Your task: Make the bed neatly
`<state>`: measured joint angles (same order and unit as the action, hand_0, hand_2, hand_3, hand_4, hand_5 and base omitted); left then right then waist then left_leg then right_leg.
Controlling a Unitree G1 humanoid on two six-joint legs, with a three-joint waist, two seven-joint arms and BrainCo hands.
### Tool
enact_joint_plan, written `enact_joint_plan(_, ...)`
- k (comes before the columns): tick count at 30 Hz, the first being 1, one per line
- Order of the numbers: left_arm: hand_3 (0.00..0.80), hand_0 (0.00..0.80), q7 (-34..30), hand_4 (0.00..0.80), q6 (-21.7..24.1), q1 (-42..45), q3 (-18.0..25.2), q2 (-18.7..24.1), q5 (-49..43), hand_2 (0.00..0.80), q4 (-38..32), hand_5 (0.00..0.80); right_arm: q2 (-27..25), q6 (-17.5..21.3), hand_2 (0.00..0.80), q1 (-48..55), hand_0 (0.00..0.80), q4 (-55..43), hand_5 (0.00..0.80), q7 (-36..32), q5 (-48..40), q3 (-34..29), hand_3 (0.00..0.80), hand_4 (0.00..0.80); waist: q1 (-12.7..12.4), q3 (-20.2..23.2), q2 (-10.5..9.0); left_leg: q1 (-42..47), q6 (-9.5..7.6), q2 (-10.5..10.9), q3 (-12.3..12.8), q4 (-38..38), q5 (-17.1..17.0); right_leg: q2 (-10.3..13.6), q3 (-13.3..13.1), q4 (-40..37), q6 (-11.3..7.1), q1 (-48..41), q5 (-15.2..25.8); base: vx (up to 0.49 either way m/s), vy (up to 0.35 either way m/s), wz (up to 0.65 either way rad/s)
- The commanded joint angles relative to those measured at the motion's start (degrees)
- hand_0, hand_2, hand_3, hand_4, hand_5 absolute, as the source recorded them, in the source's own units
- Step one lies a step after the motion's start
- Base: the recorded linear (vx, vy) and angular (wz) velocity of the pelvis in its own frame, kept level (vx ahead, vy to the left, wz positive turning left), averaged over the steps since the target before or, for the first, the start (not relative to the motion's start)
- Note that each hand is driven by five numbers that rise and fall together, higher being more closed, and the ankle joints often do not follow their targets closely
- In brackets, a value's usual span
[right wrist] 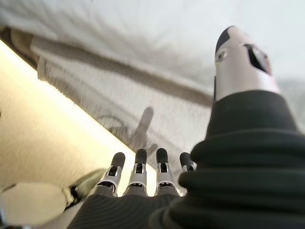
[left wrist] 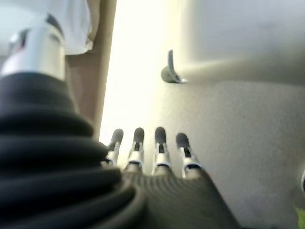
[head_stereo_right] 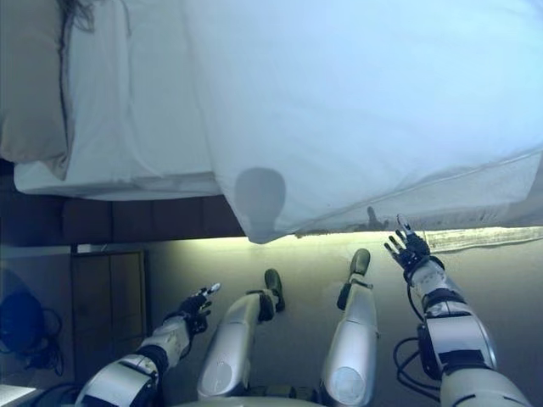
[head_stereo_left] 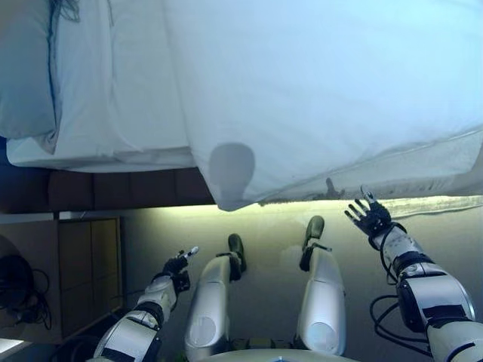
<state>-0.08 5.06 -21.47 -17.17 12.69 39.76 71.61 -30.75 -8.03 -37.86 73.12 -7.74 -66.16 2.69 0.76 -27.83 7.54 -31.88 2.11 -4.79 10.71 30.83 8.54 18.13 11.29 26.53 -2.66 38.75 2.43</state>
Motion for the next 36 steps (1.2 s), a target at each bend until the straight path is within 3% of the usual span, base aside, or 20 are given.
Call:
enact_joint_plan(1, 0.0, 0.0, 1.21, 0.0, -0.33, 1.56, -1.14, 1.64, 2.93, 0.0, -0.45, 0.0, -1.18, 0.17, 0.0, -1.91, 0.0, 1.11, 0.0, 0.33, -2.48, 0.37, 0.0, 0.0, -0.25, 0.63, 0.09, -3.63, 3.05, -1.95, -3.3, 3.97, 2.56, 0.9, -4.25, 0.61, -4.88, 0.47, -3.2, 0.013, -0.031, 0.04)
enact_joint_plan(13, 0.0, 0.0, 4.27, 0.0, -1.65, 3.72, -1.14, 2.81, 8.76, 0.0, -7.79, 0.0, -6.69, 3.23, 0.0, -8.6, 0.0, -1.34, 0.0, -1.2, -2.21, 0.97, 0.0, 0.0, -2.21, -1.19, 0.52, -13.24, 1.78, -2.16, -5.76, 9.66, 2.87, -0.14, -4.78, 6.87, -3.21, 8.79, -4.84, -0.015, -0.04, 0.02)
enact_joint_plan(26, 0.0, 0.0, 3.53, 0.0, -1.7, 8.78, 0.67, 5.61, 10.85, 0.0, -11.7, 0.0, -14.62, 1.46, 0.0, -20.96, 0.0, -2.07, 0.0, -0.63, 3.06, 4.15, 0.0, 0.0, -4.82, -0.79, 1.56, -19.35, 1.12, -2.13, -7.55, 12.4, 2.26, -0.42, -4.95, 13.28, -1.48, 14.96, -7.12, 0.014, -0.025, 0.05)
enact_joint_plan(36, 0.0, 0.0, 0.0, 0.0, 0.17, 13.42, 2.86, 6.65, 10.39, 0.0, -12.36, 0.0, -19.11, 1.03, 0.0, -30.11, 0.0, -2.79, 0.0, -0.43, 4.79, 8.43, 0.0, 0.0, -6.7, -1.32, 1.74, -20.23, 1.95, -2.35, -8.55, 9.42, -0.3, -0.69, -3.97, 12.99, -0.82, 16.13, -7.19, 0.01, -0.025, 0.03)
